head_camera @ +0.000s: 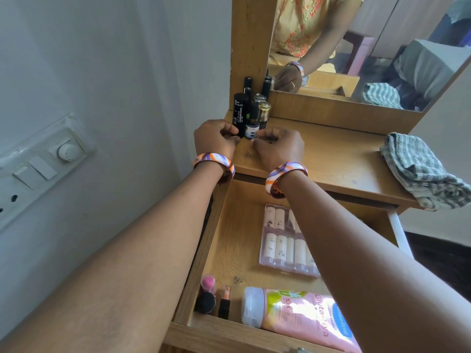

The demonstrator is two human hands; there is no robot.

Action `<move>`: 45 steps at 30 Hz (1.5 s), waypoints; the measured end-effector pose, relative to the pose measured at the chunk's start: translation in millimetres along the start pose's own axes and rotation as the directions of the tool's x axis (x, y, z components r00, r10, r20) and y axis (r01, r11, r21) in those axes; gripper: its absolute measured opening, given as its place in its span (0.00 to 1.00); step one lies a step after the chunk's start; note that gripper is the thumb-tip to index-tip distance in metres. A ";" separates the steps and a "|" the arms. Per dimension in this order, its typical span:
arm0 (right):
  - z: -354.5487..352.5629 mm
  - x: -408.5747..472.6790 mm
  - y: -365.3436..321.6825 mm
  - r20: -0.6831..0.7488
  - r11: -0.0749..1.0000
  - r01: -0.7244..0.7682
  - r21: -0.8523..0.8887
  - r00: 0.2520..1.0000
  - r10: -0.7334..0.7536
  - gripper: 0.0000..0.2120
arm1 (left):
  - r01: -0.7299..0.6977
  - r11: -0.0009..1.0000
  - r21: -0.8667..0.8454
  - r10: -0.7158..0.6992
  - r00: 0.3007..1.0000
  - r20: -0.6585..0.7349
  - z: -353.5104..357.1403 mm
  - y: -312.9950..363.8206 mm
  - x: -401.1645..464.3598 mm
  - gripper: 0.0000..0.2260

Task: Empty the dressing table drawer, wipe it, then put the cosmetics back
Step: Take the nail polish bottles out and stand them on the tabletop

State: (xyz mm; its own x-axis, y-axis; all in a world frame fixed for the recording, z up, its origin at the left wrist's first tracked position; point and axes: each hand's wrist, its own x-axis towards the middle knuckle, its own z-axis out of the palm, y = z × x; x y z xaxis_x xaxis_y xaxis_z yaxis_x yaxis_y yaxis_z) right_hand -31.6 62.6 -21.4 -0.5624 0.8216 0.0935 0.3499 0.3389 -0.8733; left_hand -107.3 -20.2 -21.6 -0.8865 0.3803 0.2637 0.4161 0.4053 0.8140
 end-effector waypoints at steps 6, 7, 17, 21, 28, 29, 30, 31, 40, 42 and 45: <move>-1.0 -2.6 0.5 -0.010 0.999 0.008 0.043 1.000 -0.008 0.08 | 0.008 1.000 0.021 -0.008 1.000 0.004 -1.5 2.0 -2.5 0.08; -1.5 -3.3 1.1 -0.013 0.998 0.007 0.059 1.000 -0.007 0.06 | 0.017 1.000 0.018 -0.017 1.000 -0.017 -2.7 2.8 -4.9 0.08; -32.3 -30.2 4.9 0.091 0.940 -0.075 0.333 0.995 0.048 0.07 | -0.276 0.953 0.127 0.201 0.886 0.418 -32.7 24.3 -74.3 0.10; -45.1 -69.6 20.0 0.302 0.984 -0.006 0.175 0.952 -0.048 0.09 | -0.569 0.742 0.354 -0.098 0.431 0.897 -45.3 43.7 -85.7 0.09; -50.5 -149.7 39.6 0.836 0.807 0.491 -0.328 0.548 0.006 0.15 | -0.870 0.183 0.459 -0.367 0.372 0.852 -62.3 56.6 -144.2 0.15; -46.7 -157.8 40.9 0.849 0.810 0.485 -0.331 0.528 0.031 0.17 | -0.858 0.185 0.479 -0.384 0.385 0.839 -62.3 55.6 -149.2 0.14; -42.9 -163.5 41.9 0.858 0.819 0.476 -0.320 0.512 0.038 0.18 | -0.849 0.186 0.494 -0.401 0.394 0.827 -63.4 57.0 -153.5 0.14; -39.2 -167.2 43.0 0.865 0.831 0.466 -0.303 0.501 0.034 0.18 | -0.842 0.183 0.507 -0.419 0.400 0.815 -64.1 58.0 -156.4 0.13; -24.0 -167.5 49.2 0.885 0.803 0.512 -0.304 0.463 0.040 0.16 | -0.844 0.129 0.520 -0.369 0.446 0.815 -69.2 57.1 -157.4 0.13; -22.7 -166.4 51.7 0.883 0.796 0.527 -0.298 0.469 0.020 0.15 | -0.823 0.173 0.541 -0.328 0.470 0.820 -70.0 54.7 -148.3 0.13; -24.1 -164.2 56.3 0.861 0.829 0.502 -0.248 0.506 -0.049 0.14 | -0.711 0.389 0.586 -0.296 0.506 0.810 -66.7 52.1 -121.0 0.12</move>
State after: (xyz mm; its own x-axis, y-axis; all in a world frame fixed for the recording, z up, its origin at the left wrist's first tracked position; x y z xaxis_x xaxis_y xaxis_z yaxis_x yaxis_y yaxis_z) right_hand 98.4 -42.2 -74.3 -0.9469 0.0047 -0.3216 0.1937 0.8067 -0.5584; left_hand 8.1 -100.6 23.5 -0.4070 0.7462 -0.5269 0.9110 0.3738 -0.1743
